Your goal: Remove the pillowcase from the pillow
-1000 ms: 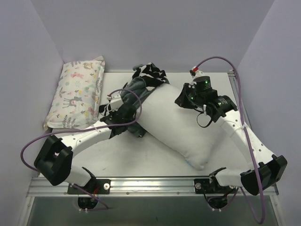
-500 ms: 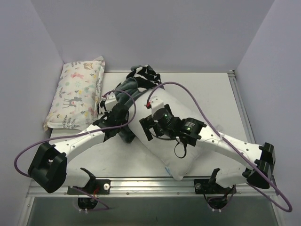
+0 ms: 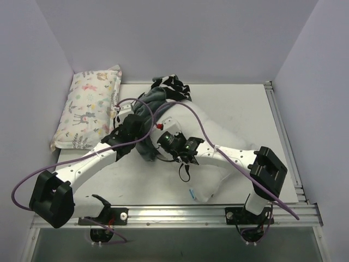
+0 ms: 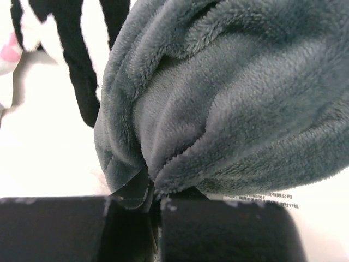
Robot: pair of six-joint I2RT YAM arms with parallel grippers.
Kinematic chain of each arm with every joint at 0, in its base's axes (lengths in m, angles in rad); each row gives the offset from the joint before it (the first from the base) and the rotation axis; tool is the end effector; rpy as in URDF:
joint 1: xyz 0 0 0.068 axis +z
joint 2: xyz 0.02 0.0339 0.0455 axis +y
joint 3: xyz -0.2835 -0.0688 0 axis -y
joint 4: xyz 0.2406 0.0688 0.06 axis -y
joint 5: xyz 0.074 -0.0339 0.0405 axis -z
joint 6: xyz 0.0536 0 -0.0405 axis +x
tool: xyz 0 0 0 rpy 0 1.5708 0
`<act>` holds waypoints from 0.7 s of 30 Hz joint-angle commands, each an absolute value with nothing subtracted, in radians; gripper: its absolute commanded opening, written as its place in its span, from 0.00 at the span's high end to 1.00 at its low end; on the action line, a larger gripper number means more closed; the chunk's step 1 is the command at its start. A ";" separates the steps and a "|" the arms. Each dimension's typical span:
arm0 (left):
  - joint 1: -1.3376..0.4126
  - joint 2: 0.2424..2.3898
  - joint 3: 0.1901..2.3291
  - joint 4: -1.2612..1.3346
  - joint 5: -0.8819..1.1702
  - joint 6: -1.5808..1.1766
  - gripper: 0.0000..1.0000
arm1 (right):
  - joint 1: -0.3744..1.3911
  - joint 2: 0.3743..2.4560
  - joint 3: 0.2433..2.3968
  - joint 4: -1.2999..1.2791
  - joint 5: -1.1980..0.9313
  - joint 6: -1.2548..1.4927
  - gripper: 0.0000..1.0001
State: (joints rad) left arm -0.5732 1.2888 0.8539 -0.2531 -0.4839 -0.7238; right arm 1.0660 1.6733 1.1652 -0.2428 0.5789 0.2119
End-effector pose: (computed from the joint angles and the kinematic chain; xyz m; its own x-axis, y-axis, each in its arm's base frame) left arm 0.2474 -0.1300 0.2617 -0.5177 -0.3636 -0.7745 -0.2199 0.9314 -0.2902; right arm 0.2072 0.3143 0.2498 -0.4360 -0.4251 -0.7932 -0.4578 0.8636 -0.2112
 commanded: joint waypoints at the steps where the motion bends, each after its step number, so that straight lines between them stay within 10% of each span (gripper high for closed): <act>1: -0.557 1.278 0.946 -0.258 -0.459 -0.687 1.00 | 0.947 1.686 1.164 -0.399 0.630 0.325 1.00; 21: -0.218 1.359 0.850 -0.242 -0.315 -0.738 1.00 | 0.279 1.173 1.164 -0.541 0.249 0.416 1.00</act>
